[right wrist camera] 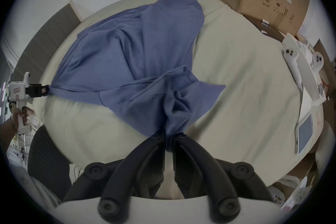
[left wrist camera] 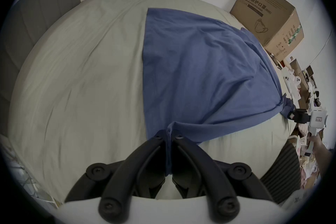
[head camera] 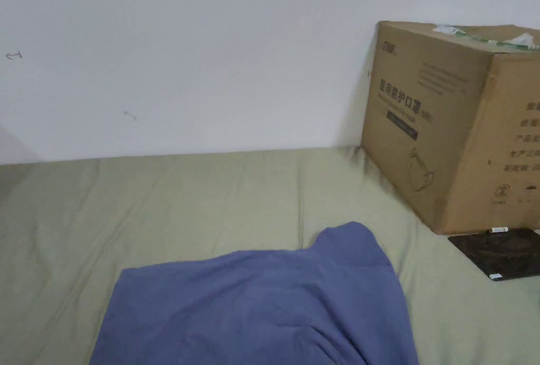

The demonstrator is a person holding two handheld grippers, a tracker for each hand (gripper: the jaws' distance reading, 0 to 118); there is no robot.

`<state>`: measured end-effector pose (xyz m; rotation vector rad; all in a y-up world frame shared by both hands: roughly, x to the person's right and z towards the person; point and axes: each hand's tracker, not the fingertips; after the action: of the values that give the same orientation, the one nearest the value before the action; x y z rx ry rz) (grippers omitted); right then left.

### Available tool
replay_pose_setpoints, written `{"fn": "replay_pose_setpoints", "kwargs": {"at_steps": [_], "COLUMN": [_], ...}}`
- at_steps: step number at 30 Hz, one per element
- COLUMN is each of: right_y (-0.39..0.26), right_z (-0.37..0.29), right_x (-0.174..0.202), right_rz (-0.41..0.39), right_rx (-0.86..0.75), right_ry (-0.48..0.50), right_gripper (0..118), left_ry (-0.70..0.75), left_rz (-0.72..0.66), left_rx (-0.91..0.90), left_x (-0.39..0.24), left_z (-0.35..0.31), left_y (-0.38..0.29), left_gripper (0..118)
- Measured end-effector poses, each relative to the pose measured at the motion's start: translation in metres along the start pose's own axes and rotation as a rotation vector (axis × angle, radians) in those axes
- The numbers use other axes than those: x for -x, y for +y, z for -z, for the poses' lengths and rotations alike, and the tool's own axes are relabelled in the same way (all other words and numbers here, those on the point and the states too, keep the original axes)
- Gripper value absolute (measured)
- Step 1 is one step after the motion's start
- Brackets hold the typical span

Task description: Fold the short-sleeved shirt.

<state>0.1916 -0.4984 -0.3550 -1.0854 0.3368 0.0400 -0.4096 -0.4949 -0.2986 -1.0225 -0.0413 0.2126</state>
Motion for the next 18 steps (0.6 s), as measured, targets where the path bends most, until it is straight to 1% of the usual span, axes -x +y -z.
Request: {"fn": "replay_pose_setpoints", "kwargs": {"at_steps": [3, 6, 7, 9, 11, 12, 14, 15, 16, 17, 18], "right_y": [-0.011, -0.023, -0.027, -0.031, -0.031, -0.03, -0.027, -0.024, -0.021, -0.018, -0.016], "right_z": [-0.011, -0.012, -0.016, -0.021, -0.022, -0.023, -0.027, -0.03, -0.033, -0.036, -0.04], "right_x": [0.0, 0.004, 0.002, -0.001, -0.002, -0.002, 0.001, 0.003, 0.006, 0.009, 0.011], "right_rz": [-0.085, -0.162, -0.152, -0.089, -0.013, 0.008, 0.03, 0.029, 0.028, 0.022, 0.019], "right_rx": [0.058, 0.117, 0.104, 0.073, 0.052, 0.04, 0.005, 0.0, -0.001, 0.0, 0.005], "right_ry": [0.005, -0.081, -0.062, -0.009, -0.012, -0.005, 0.025, 0.01, -0.039, -0.065, -0.077], "right_gripper": [7, 7, 7, 7, 7, 7, 7, 7, 7, 13, 49], "left_ry": [0.001, 0.051, 0.042, 0.004, 0.005, 0.001, -0.001, -0.006, -0.013, -0.009, -0.006], "left_rz": [0.019, 0.089, 0.078, 0.053, 0.043, 0.032, 0.012, 0.005, -0.002, -0.006, -0.009], "left_rx": [-0.005, -0.004, 0.001, -0.007, -0.033, -0.04, -0.051, -0.056, -0.058, -0.059, -0.069], "left_x": [0.007, -0.001, 0.001, 0.006, 0.006, 0.007, 0.009, 0.012, 0.008, 0.007, 0.006], "left_z": [-0.017, -0.034, -0.037, -0.038, -0.04, -0.042, -0.045, -0.047, -0.055, -0.059, -0.066], "left_y": [-0.006, -0.012, -0.013, -0.017, -0.016, -0.016, -0.015, -0.015, -0.017, -0.017, -0.017], "left_gripper": [4, 4, 4, 4, 4, 13, 26, 33, 53, 73, 96]}}
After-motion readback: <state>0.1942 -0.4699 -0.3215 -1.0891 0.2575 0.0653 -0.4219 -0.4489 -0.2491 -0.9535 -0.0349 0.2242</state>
